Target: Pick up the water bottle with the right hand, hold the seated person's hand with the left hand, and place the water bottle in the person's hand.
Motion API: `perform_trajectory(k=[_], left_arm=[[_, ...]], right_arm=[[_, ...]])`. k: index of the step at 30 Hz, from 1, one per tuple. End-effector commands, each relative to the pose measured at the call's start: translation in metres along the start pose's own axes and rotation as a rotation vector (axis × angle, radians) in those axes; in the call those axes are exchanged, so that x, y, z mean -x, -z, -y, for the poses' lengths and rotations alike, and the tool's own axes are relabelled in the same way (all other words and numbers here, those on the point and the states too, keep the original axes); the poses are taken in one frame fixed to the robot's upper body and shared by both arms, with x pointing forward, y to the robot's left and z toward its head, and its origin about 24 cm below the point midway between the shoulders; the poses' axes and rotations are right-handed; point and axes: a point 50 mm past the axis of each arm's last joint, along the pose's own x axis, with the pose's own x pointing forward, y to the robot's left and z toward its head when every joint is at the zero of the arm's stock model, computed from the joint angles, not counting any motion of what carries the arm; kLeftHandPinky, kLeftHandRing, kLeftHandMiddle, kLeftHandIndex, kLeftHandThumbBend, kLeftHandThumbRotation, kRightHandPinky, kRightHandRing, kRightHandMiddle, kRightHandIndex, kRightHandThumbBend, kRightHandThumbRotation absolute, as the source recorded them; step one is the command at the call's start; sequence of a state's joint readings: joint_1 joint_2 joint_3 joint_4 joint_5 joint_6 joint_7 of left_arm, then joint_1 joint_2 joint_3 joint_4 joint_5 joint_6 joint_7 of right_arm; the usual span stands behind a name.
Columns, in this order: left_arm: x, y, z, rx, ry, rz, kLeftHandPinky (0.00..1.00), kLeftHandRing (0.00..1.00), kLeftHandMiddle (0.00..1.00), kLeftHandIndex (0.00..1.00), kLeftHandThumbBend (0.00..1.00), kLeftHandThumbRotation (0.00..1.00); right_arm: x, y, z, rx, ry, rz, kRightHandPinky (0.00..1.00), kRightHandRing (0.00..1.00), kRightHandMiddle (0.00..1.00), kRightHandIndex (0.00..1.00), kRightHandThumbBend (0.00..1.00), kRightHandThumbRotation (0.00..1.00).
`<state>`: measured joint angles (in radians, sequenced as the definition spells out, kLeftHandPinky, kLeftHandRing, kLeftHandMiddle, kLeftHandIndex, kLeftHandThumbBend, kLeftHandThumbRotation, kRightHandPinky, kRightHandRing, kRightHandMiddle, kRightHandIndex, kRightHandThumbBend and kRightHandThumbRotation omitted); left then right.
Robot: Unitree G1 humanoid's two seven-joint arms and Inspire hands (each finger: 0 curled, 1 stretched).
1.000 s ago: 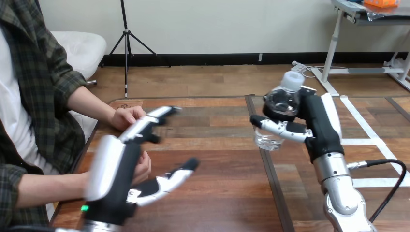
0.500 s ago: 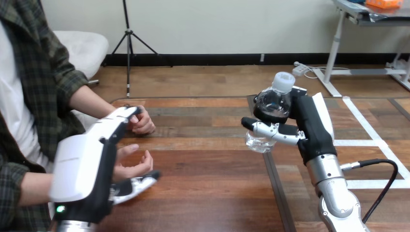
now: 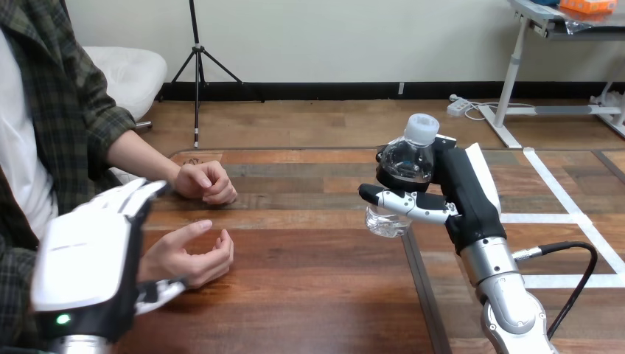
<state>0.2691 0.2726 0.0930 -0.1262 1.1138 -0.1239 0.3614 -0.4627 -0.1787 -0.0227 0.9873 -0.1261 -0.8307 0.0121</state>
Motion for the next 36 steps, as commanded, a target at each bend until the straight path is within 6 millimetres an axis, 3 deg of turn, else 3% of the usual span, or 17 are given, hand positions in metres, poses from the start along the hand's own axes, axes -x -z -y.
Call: perform_trajectory(k=[1, 28, 36], left_arm=[[-0.010, 0.000, -0.012, -0.077, -0.031, 0.001, 0.70, 0.79, 0.81, 0.75, 1.00, 0.00], [-0.020, 0.010, 0.001, -0.179, 0.237, -0.104, 0.74, 0.80, 0.82, 0.78, 1.00, 0.00], [-0.026, 0.009, 0.007, -0.201, 0.366, -0.139, 0.78, 0.83, 0.84, 0.80, 0.96, 0.00]], right_arm=[[-0.019, -0.026, 0.004, -0.012, 0.022, 0.148, 0.38, 0.42, 0.46, 0.46, 0.69, 0.00], [-0.019, -0.024, 0.004, -0.017, 0.004, 0.136, 0.39, 0.42, 0.47, 0.46, 0.68, 0.00], [-0.019, -0.024, 0.004, -0.019, 0.000, 0.134, 0.38, 0.41, 0.47, 0.46, 0.69, 0.00]])
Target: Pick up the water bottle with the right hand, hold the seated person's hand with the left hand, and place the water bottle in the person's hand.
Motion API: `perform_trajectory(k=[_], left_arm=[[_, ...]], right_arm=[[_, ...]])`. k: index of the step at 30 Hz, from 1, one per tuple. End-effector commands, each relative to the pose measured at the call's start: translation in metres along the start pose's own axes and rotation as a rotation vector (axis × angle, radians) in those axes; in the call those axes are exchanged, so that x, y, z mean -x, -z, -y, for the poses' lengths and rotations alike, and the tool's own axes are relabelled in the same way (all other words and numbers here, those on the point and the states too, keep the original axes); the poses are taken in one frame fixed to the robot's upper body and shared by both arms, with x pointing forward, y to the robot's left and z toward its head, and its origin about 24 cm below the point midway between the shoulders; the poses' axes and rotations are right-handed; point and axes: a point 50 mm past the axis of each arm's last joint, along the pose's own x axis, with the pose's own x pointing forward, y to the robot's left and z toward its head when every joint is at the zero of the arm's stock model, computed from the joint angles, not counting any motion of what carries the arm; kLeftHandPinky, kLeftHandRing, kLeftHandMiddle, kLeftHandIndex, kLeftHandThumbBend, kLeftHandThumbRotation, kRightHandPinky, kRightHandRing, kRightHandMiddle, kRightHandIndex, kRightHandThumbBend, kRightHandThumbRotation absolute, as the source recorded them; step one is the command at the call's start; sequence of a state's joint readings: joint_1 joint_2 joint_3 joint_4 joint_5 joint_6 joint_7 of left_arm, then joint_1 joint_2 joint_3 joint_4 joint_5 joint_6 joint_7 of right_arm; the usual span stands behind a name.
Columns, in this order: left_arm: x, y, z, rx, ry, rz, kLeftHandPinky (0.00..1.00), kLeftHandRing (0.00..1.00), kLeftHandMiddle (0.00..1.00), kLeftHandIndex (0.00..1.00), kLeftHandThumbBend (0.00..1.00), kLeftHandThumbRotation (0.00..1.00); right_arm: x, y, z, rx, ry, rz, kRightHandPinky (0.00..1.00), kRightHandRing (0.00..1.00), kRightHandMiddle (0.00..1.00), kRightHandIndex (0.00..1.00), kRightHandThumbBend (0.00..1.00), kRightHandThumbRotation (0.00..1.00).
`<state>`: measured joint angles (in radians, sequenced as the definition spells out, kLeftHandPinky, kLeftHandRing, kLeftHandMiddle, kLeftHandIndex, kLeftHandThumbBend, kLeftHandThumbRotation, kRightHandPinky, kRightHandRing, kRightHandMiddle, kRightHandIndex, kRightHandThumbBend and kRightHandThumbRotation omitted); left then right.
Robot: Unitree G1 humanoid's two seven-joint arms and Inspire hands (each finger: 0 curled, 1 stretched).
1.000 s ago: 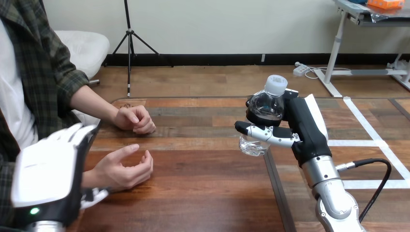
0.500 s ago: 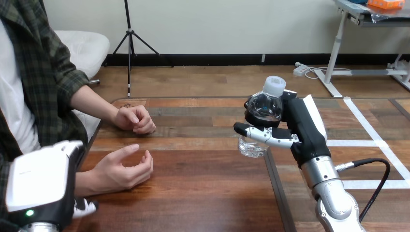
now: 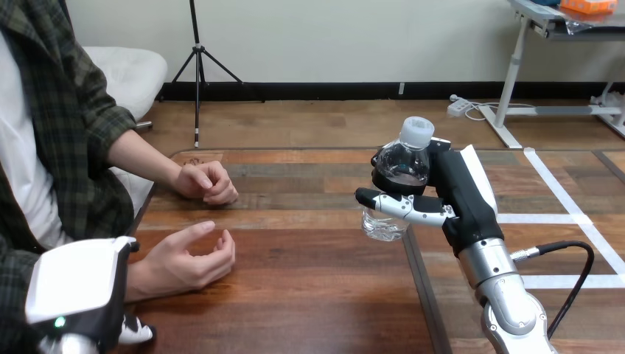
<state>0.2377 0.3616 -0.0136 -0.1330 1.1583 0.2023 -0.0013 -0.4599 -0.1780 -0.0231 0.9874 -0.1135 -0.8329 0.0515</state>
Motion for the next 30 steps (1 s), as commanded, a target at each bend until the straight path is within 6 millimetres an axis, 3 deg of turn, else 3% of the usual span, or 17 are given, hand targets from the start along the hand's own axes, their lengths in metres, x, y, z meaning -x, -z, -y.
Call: perform_trajectory(k=[1, 30], left_arm=[[-0.017, -0.010, -0.016, -0.054, 0.009, 0.029, 0.79, 0.84, 0.85, 0.81, 0.96, 0.00], [-0.037, -0.025, -0.004, -0.065, 0.096, 0.033, 0.78, 0.81, 0.82, 0.79, 0.90, 0.00]], right_arm=[[-0.019, -0.024, 0.006, -0.008, 0.029, 0.135, 0.38, 0.41, 0.47, 0.46, 0.69, 0.00], [-0.019, -0.023, 0.009, -0.002, 0.026, 0.130, 0.38, 0.42, 0.47, 0.47, 0.68, 0.00]])
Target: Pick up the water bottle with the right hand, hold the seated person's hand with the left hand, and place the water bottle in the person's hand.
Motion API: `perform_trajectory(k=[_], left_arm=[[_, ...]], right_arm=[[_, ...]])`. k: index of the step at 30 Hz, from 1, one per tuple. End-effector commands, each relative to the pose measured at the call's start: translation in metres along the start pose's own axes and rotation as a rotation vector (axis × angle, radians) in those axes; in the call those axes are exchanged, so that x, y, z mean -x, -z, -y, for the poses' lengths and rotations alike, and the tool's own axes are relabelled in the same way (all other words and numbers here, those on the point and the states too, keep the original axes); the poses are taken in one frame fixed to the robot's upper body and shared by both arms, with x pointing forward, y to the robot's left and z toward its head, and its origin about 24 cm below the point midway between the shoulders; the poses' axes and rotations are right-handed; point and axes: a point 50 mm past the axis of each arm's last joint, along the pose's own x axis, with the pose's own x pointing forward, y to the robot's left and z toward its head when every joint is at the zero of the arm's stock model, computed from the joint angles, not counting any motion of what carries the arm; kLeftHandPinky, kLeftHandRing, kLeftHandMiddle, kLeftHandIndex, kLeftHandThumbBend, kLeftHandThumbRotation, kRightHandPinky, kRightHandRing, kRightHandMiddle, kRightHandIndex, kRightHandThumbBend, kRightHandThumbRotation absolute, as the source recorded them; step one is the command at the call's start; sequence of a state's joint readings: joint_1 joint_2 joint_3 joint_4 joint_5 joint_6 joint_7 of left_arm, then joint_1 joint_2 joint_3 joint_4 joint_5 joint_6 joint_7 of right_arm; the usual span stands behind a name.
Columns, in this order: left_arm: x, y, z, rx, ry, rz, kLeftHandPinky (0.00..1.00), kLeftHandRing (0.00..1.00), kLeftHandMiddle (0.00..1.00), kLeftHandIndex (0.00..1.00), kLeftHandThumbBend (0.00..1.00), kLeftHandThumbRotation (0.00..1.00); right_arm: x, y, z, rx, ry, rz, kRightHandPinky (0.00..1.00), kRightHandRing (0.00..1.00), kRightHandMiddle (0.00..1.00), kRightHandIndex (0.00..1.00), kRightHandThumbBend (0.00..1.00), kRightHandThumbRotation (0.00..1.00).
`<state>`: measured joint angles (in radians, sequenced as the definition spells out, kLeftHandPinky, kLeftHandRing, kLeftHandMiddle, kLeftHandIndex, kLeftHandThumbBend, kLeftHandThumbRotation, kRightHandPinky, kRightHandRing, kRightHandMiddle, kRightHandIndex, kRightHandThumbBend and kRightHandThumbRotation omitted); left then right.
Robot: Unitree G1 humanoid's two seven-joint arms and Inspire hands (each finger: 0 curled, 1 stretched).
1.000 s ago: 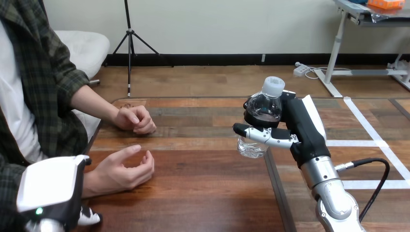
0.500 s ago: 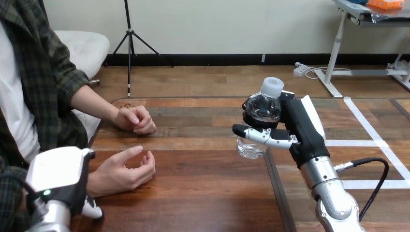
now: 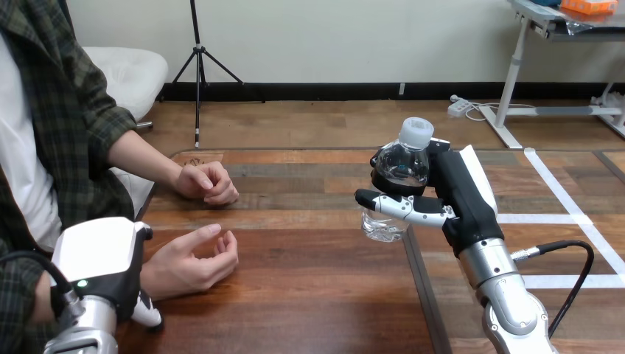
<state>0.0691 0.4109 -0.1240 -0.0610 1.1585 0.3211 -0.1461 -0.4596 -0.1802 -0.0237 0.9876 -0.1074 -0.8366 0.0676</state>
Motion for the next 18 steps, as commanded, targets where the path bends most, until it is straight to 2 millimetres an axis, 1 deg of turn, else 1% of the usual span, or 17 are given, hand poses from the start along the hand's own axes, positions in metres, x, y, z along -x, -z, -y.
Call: perform_trajectory(k=[1, 18], left_arm=[[-0.0079, -0.0083, 0.0048, -0.028, 0.007, 0.029, 0.78, 0.81, 0.82, 0.78, 0.90, 0.00], [-0.0129, -0.0110, 0.0114, -0.036, 0.022, 0.033, 0.75, 0.79, 0.81, 0.77, 0.87, 0.00]], right_arm=[[-0.0195, -0.0234, 0.0086, 0.002, 0.037, 0.128, 0.38, 0.42, 0.47, 0.47, 0.68, 0.00], [-0.0199, -0.0233, 0.0093, -0.005, 0.037, 0.124, 0.37, 0.42, 0.47, 0.47, 0.68, 0.00]])
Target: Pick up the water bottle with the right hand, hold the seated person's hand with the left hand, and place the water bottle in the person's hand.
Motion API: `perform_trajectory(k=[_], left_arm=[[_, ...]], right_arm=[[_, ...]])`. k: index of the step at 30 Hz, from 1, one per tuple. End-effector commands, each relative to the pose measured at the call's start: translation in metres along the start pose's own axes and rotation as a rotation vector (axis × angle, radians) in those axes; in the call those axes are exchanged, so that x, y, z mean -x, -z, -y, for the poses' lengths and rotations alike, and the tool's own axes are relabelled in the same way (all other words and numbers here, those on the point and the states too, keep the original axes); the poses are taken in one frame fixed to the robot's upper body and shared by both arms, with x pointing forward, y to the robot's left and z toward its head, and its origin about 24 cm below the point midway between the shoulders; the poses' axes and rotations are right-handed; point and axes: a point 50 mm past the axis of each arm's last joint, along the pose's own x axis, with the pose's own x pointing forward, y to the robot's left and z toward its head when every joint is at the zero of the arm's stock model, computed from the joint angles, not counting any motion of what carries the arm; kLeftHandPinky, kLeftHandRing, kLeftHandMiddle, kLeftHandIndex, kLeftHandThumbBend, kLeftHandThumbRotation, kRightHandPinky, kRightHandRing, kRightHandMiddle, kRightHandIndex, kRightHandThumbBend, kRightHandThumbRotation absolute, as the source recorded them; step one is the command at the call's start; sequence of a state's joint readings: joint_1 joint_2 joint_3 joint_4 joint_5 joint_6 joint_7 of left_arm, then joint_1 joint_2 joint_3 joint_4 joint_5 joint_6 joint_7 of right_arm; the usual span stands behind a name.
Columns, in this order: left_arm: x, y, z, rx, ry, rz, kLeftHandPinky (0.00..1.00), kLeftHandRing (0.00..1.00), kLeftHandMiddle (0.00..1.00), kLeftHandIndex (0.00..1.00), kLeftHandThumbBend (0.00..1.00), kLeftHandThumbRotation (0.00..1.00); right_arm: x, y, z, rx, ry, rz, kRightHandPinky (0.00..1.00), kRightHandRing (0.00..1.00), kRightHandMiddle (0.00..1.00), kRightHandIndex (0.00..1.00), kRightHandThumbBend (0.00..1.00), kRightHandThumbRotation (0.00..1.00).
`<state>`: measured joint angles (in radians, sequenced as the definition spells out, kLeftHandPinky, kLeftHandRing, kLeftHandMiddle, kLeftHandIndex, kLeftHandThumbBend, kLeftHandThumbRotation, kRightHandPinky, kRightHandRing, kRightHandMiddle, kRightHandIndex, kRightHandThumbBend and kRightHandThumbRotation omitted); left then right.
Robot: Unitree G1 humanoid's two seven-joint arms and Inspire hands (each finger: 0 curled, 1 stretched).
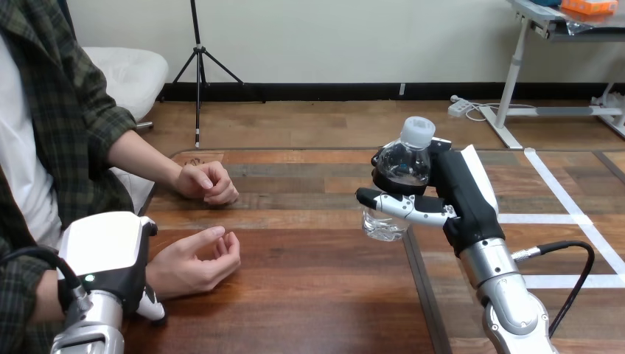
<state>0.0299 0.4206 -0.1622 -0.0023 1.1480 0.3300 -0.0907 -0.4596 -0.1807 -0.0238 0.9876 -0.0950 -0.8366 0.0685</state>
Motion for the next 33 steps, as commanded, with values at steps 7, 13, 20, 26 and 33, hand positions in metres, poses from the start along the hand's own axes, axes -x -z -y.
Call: perform_trajectory(k=[7, 13, 20, 26, 33], left_arm=[[-0.0072, -0.0079, 0.0115, -0.013, 0.067, 0.028, 0.73, 0.77, 0.78, 0.75, 0.86, 0.00], [-0.0075, -0.0093, 0.0131, 0.002, 0.087, 0.030, 0.70, 0.74, 0.75, 0.73, 0.85, 0.00], [-0.0068, -0.0109, 0.0149, -0.002, 0.120, 0.021, 0.62, 0.66, 0.70, 0.70, 0.84, 0.00], [-0.0062, -0.0125, 0.0160, -0.018, 0.179, 0.011, 0.57, 0.64, 0.68, 0.69, 0.82, 0.00], [-0.0052, -0.0143, 0.0163, -0.002, 0.248, 0.022, 0.56, 0.64, 0.69, 0.69, 0.82, 0.00]], right_arm=[[-0.0202, -0.0235, 0.0080, 0.003, 0.026, 0.124, 0.37, 0.42, 0.47, 0.47, 0.68, 0.00], [-0.0202, -0.0241, 0.0082, 0.010, 0.022, 0.132, 0.37, 0.42, 0.47, 0.47, 0.68, 0.00], [-0.0208, -0.0239, 0.0080, 0.003, 0.021, 0.126, 0.37, 0.41, 0.47, 0.47, 0.68, 0.00], [-0.0212, -0.0239, 0.0083, 0.006, 0.020, 0.124, 0.37, 0.41, 0.47, 0.47, 0.68, 0.00], [-0.0217, -0.0244, 0.0087, 0.004, 0.022, 0.127, 0.36, 0.41, 0.47, 0.47, 0.68, 0.00]])
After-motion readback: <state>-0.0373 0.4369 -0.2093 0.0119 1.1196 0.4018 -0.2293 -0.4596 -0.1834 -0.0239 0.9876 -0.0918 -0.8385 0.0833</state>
